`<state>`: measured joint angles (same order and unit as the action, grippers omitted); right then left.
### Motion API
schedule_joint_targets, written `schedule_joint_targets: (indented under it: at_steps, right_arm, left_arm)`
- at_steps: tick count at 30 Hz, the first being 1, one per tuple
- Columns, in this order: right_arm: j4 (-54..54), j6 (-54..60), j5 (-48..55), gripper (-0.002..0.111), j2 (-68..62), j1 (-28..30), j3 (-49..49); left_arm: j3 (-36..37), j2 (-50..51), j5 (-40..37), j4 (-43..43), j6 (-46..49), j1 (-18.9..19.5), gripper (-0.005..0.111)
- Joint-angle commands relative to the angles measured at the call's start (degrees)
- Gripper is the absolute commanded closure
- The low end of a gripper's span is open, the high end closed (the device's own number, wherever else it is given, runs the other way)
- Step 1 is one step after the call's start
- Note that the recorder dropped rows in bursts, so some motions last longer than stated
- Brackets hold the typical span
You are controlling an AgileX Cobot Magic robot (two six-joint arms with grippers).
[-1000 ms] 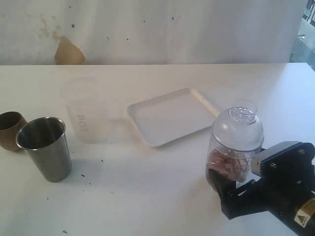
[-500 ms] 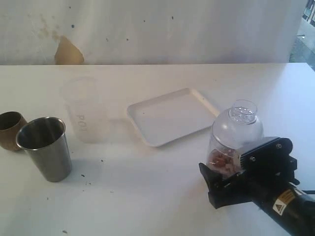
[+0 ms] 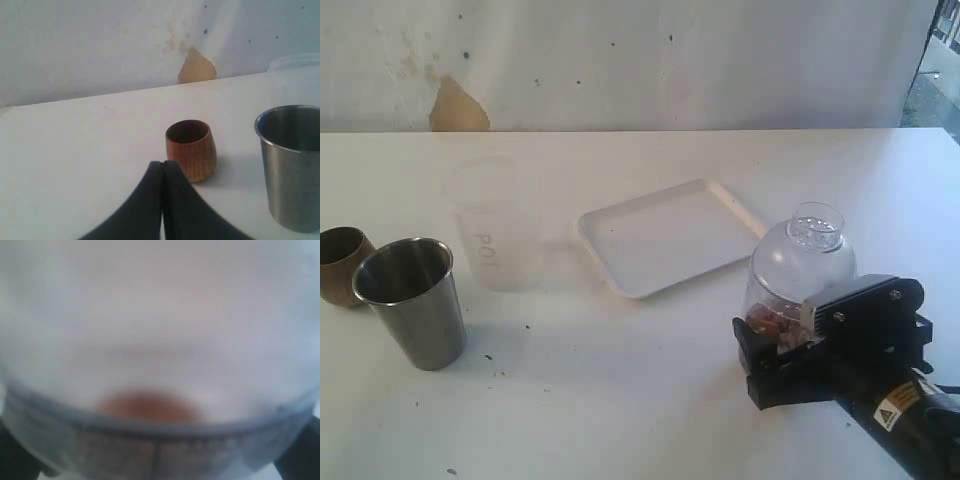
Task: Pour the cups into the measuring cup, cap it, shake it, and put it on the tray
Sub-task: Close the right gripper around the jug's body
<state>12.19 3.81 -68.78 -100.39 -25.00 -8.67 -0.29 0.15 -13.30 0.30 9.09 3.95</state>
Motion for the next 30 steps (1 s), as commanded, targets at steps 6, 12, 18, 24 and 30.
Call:
schedule_joint_targets:
  at_steps: [6,12,18,24,30]
  right_arm:
    - [-1.8,-7.4,-1.2,0.003,-0.3,0.4,-1.4]
    - [-2.0,-7.5,-1.2,0.003,-0.3,0.4,-2.2]
    - [-1.8,-7.5,-1.2,0.003,-0.3,0.4,-2.2]
    - [-1.8,-7.5,-1.2,0.003,-0.3,0.4,-2.2]
    - [1.0,-7.4,-1.2,0.013,-0.3,0.4,-2.2]
  left_arm:
    - [0.3,-0.1,0.0,0.1,-0.1,-0.2,0.107]
    - [0.3,-0.1,0.0,0.1,-0.1,-0.2,0.107]
    - [0.3,-0.1,0.0,0.1,-0.1,-0.2,0.107]
    - [0.3,-0.1,0.0,0.1,-0.1,-0.2,0.107]
    - [0.3,-0.1,0.0,0.1,-0.1,-0.2,0.107]
